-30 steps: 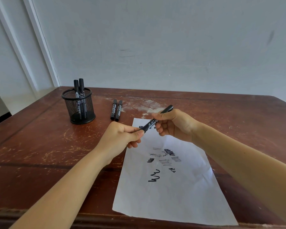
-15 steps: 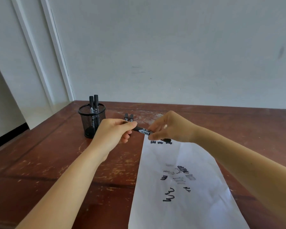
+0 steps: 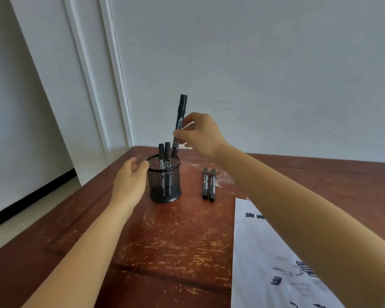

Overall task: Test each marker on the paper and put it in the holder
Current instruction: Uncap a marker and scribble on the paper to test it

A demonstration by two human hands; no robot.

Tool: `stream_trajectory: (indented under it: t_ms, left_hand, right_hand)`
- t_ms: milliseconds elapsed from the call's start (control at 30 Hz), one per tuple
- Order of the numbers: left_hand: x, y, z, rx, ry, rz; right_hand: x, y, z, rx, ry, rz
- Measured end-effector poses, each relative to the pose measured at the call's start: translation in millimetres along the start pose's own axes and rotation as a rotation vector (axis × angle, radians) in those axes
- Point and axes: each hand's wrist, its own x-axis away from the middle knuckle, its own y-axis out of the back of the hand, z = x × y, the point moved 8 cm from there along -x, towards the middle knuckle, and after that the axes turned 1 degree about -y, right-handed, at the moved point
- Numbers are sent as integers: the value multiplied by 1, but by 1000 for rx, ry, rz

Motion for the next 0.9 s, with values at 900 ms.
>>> stream_trajectory:
  t_ms: [900]
  left_hand:
    - [-1, -7, 13, 77, -28, 78]
  right_hand:
    - [-33, -65, -41, 357, -184, 275]
